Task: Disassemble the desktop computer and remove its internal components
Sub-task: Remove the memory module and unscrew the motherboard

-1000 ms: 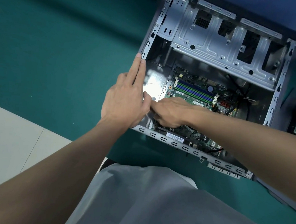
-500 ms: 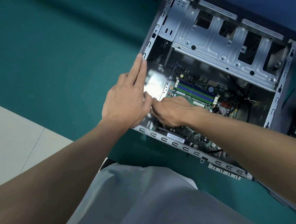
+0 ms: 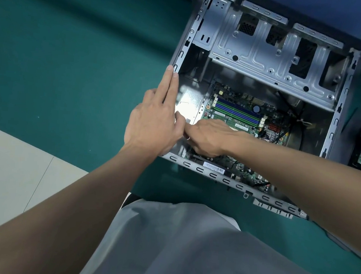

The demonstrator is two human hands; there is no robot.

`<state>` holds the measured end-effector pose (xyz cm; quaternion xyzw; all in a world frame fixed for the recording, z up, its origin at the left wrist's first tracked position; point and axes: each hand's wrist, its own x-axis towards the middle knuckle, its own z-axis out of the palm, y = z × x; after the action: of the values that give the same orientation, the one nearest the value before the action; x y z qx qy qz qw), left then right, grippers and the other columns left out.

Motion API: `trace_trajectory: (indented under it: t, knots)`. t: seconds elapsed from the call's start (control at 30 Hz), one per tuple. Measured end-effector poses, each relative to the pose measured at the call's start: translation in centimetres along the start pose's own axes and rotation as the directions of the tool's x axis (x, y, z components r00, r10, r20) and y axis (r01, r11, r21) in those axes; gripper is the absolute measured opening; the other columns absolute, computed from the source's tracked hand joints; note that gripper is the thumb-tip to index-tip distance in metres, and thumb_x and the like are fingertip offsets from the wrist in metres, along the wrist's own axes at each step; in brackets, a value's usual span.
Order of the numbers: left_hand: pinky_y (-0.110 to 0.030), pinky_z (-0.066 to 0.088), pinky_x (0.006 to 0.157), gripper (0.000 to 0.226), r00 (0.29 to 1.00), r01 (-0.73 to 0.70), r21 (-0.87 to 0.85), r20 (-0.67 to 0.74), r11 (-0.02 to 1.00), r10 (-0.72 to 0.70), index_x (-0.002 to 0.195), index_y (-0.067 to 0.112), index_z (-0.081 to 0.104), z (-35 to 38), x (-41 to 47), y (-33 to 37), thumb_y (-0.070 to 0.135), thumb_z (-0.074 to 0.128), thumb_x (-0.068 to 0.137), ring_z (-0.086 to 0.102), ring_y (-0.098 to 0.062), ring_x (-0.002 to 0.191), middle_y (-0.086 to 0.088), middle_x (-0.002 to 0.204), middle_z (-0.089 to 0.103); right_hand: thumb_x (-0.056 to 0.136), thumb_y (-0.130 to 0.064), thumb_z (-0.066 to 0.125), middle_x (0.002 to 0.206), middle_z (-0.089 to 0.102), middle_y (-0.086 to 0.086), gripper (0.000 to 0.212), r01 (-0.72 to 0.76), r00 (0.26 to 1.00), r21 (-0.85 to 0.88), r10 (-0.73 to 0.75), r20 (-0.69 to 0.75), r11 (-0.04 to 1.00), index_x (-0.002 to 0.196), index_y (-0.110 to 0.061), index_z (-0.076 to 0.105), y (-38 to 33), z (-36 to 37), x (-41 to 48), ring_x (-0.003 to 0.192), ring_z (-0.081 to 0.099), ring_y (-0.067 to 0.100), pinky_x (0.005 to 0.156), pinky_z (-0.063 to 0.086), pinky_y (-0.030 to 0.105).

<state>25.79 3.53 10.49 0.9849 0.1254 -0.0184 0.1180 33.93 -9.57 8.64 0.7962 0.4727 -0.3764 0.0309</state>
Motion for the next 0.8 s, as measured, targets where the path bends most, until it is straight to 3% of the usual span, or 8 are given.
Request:
trace_trajectory:
  t: [0.1, 0.2, 0.27, 0.37, 0.5, 0.6, 0.67, 0.8]
  knots:
    - [-0.032, 0.033, 0.065, 0.073, 1.000, 0.002, 0.001, 0.001, 1.000, -0.002, 0.154, 0.016, 0.009, 0.0, 0.0, 0.0, 0.036, 0.040, 0.091, 0.043, -0.021, 0.110, 0.012, 0.162, -0.004, 0.095, -0.016, 0.042, 0.074, 0.051, 0.000, 0.011, 0.012, 1.000, 0.023, -0.012, 0.024, 1.000, 0.084, -0.018, 0.043, -0.3, 0.0, -0.2, 0.066, 0.048, 0.017, 0.061, 0.043, 0.032]
    - [-0.032, 0.034, 0.065, 0.073, 1.000, 0.001, -0.008, 0.007, 1.000, -0.001, 0.154, 0.016, 0.009, 0.0, 0.0, 0.0, 0.036, 0.040, 0.091, 0.043, -0.021, 0.111, 0.012, 0.161, -0.005, 0.102, -0.036, 0.028, 0.069, 0.050, 0.001, 0.030, -0.002, 0.999, -0.037, 0.001, -0.037, 0.999, 0.087, -0.014, 0.044, -0.4, 0.3, 0.0, 0.058, 0.043, 0.015, 0.062, 0.040, 0.035]
    - [-0.032, 0.033, 0.065, 0.072, 1.000, 0.002, -0.003, 0.005, 1.000, -0.002, 0.154, 0.016, 0.009, 0.0, 0.0, 0.0, 0.036, 0.040, 0.092, 0.043, -0.021, 0.110, 0.012, 0.162, -0.004, 0.102, -0.030, 0.026, 0.067, 0.048, 0.001, 0.024, -0.015, 0.996, -0.060, 0.010, -0.083, 0.998, 0.095, -0.015, 0.044, -0.3, 0.3, 0.2, 0.057, 0.041, 0.015, 0.060, 0.040, 0.035]
    - [-0.032, 0.033, 0.063, 0.072, 1.000, 0.001, 0.006, 0.001, 1.000, -0.001, 0.154, 0.015, 0.010, 0.0, 0.0, 0.1, 0.035, 0.039, 0.091, 0.043, -0.022, 0.107, 0.011, 0.162, -0.004, 0.095, -0.018, 0.035, 0.068, 0.050, 0.003, 0.007, 0.001, 0.999, 0.004, -0.001, -0.048, 1.000, 0.089, -0.022, 0.035, -0.2, 0.1, 0.1, 0.059, 0.046, 0.018, 0.058, 0.045, 0.036]
    - [-0.033, 0.035, 0.063, 0.072, 1.000, -0.002, 0.007, 0.006, 1.000, 0.002, 0.154, 0.015, 0.010, 0.0, 0.0, 0.0, 0.035, 0.039, 0.091, 0.044, -0.023, 0.107, 0.010, 0.162, -0.003, 0.094, -0.024, 0.046, 0.073, 0.050, 0.001, 0.007, 0.025, 1.000, 0.034, -0.025, 0.000, 0.999, 0.089, -0.019, 0.043, 0.2, 0.3, 0.1, 0.060, 0.046, 0.016, 0.054, 0.040, 0.032]
    - [-0.033, 0.035, 0.064, 0.072, 1.000, -0.004, 0.003, 0.013, 1.000, 0.004, 0.154, 0.015, 0.009, -0.1, 0.0, 0.0, 0.036, 0.039, 0.091, 0.044, -0.023, 0.108, 0.011, 0.162, -0.005, 0.100, -0.045, 0.029, 0.065, 0.047, -0.001, 0.036, -0.026, 0.997, -0.058, 0.021, -0.076, 0.998, 0.092, -0.014, 0.046, 0.5, 0.9, 0.3, 0.054, 0.041, 0.014, 0.052, 0.032, 0.029]
    - [-0.033, 0.034, 0.064, 0.073, 1.000, -0.003, 0.006, 0.015, 1.000, 0.003, 0.154, 0.016, 0.008, 0.0, 0.0, 0.0, 0.036, 0.039, 0.092, 0.043, -0.022, 0.109, 0.011, 0.162, -0.006, 0.101, -0.036, 0.027, 0.064, 0.049, 0.001, 0.030, -0.042, 0.993, -0.037, 0.038, -0.112, 0.998, 0.095, -0.013, 0.046, 0.6, 1.2, 0.3, 0.052, 0.042, 0.015, 0.048, 0.028, 0.028]
    - [-0.033, 0.034, 0.062, 0.073, 1.000, -0.005, 0.018, 0.012, 1.000, 0.005, 0.154, 0.015, 0.008, 0.0, 0.0, 0.0, 0.037, 0.039, 0.092, 0.044, -0.022, 0.109, 0.010, 0.162, -0.005, 0.094, -0.017, 0.042, 0.077, 0.052, 0.003, 0.009, -0.034, 0.999, 0.093, 0.033, 0.021, 0.995, 0.103, -0.016, 0.044, 0.8, 0.5, 0.2, 0.061, 0.046, 0.016, 0.050, 0.036, 0.030]
